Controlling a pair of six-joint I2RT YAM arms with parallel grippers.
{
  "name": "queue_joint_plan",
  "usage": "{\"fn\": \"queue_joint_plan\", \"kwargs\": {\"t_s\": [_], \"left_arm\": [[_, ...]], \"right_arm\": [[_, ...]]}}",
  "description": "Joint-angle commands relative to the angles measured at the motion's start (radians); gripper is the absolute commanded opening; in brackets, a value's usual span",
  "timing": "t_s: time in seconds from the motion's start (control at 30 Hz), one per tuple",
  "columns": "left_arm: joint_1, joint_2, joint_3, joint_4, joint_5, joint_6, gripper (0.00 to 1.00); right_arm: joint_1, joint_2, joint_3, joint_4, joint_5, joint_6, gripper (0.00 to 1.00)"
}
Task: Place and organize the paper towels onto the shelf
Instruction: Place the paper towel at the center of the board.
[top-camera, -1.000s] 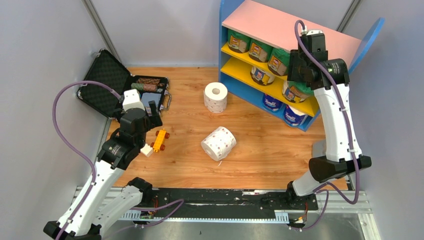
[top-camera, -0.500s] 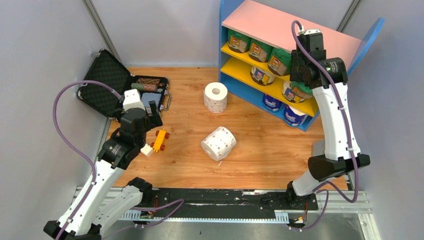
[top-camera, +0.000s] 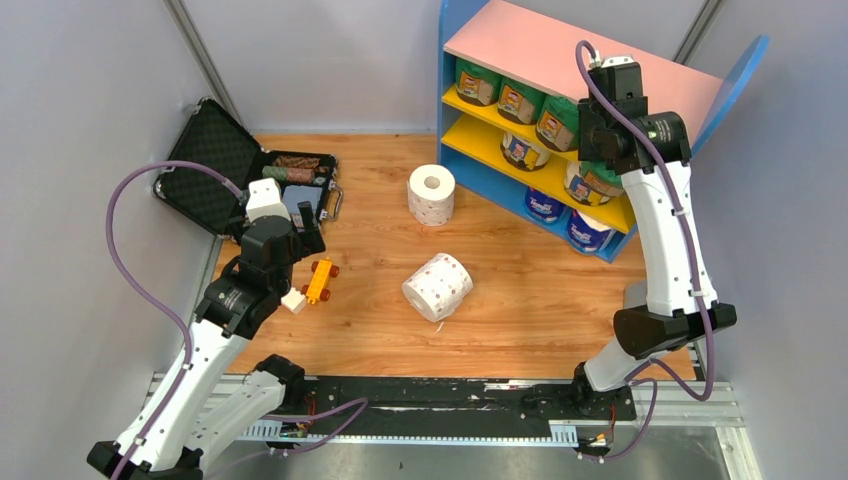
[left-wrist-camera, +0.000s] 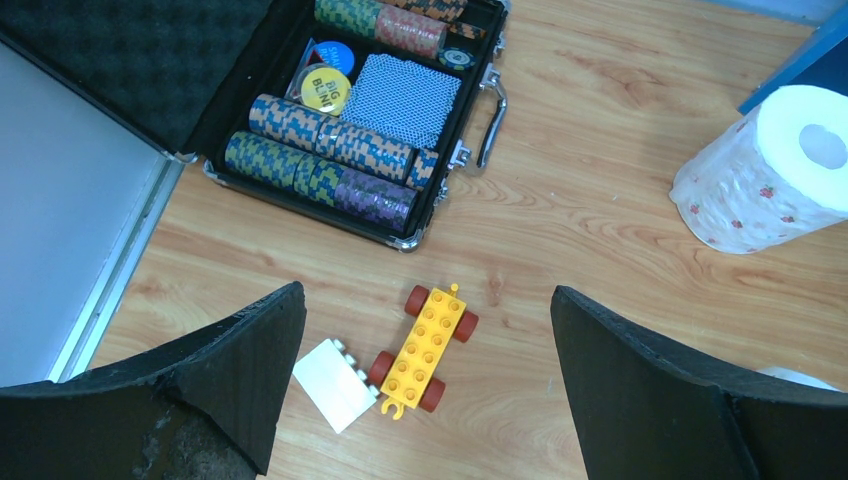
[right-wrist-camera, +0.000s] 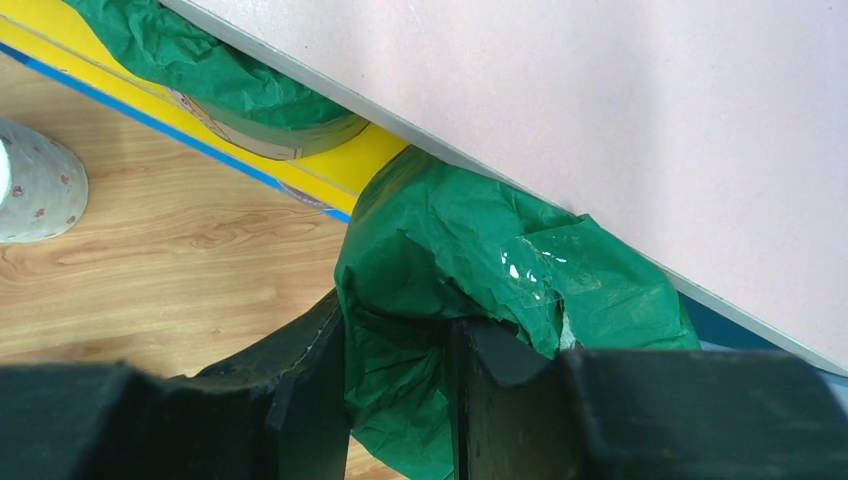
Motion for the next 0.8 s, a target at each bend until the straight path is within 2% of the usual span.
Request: {"fn": "queue_joint_plan", "kwargs": {"t_s": [0.0, 0.07, 0.17, 0.33, 0.5, 0.7, 0.77], "left_arm": [[0.007, -0.003, -0.002, 0.032, 0.004, 0.009, 1.00], [0.007, -0.002, -0.002, 0.033, 0.004, 0.009, 1.00], [0.007, 0.002, -0.002, 0.032, 0.004, 0.010, 1.00], [0.007, 0.002, -0.002, 0.031, 0.004, 0.010, 1.00], [0.007, -0.003, -0.003, 0.033, 0.006, 0.010, 1.00], [0.007, -0.009, -0.003, 0.033, 0.011, 0.009, 1.00], [0.007, -0.010, -0.003, 0.032, 0.013, 0.009, 1.00]], "right_arm": [[-0.030, 0.023, 0.012, 0.200, 0.179, -0.127, 0.28], [-0.030, -0.002, -0.013, 0.248, 0.189, -0.163, 0.33], [-0.030, -0.038, -0.051, 0.308, 0.149, -0.227, 0.34], [-0.035, -0.060, -0.068, 0.319, -0.053, -0.268, 0.32], [-0.075, -0.073, -0.107, 0.322, -0.228, -0.232, 0.31], [-0.204, -0.083, -0.127, 0.316, -0.397, -0.129, 0.35], [-0.245, -0.062, -0.089, 0.267, -0.423, -0.110, 0.37]]}}
